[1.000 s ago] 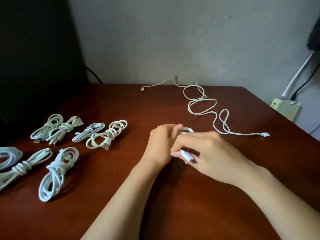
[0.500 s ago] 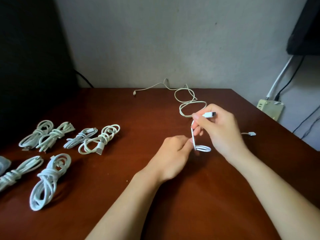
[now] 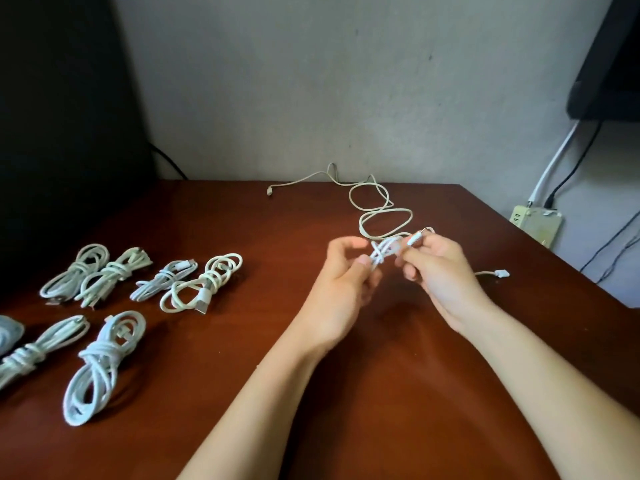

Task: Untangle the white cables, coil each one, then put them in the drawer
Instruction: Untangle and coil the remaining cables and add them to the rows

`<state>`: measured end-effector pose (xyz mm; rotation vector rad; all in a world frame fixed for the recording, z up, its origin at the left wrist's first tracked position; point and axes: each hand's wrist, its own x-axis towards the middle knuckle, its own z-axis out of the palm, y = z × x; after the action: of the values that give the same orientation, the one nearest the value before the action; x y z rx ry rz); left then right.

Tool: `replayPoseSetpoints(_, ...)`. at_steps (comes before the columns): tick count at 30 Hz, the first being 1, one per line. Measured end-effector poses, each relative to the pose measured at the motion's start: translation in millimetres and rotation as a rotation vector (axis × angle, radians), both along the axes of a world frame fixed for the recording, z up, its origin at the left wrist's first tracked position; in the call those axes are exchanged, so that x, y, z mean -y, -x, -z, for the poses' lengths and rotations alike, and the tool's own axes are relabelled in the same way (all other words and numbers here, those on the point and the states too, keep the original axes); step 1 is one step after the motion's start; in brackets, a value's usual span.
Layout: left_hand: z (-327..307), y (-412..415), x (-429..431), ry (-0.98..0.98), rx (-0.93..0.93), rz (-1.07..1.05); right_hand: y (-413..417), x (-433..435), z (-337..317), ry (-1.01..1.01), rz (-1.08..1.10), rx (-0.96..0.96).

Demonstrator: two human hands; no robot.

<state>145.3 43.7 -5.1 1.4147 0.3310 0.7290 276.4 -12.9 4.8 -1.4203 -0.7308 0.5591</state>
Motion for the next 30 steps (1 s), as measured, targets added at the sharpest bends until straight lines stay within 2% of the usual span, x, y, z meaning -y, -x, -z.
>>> replayPoseSetpoints(3,2.6,0.0,-8.6,0.077,0.043,-0.121,6.7,0.6,4.4,0.004,-0.017,0.135)
replayPoseSetpoints(7,1.2,2.1,-14.9,0.1,0.027,-0.263,16.9,3.6,8.2,0.05,-0.054,0.588)
replayPoseSetpoints(11,6.8,3.7,-20.1,-0.115,-0.139,-0.4,21.6,9.0,9.0,0.037,-0.178,0.971)
replayPoseSetpoints(14,9.1,5.3,-20.7,-0.278,-0.209,-0.443,23.7,10.6,9.2,0.065,-0.245,1.095)
replayPoseSetpoints(17,10.4,8.2,-19.2,-0.459,-0.29,-0.437,24.6,12.8,6.4,0.005,-0.269,1.144)
replayPoseSetpoints(23,10.4,8.6,-17.5,-0.541,-0.309,-0.385,21.3,15.1,0.4,-0.135,-0.234,1.267)
replayPoseSetpoints(26,5.9,8.8,-15.1,-0.455,-0.258,-0.396,23.8,17.5,-2.7,-0.226,-0.198,1.297)
replayPoseSetpoints(30,1.8,7.4,-18.6,-0.04,-0.09,-0.351,25.0,19.0,-6.7,-0.3,-0.136,1.311)
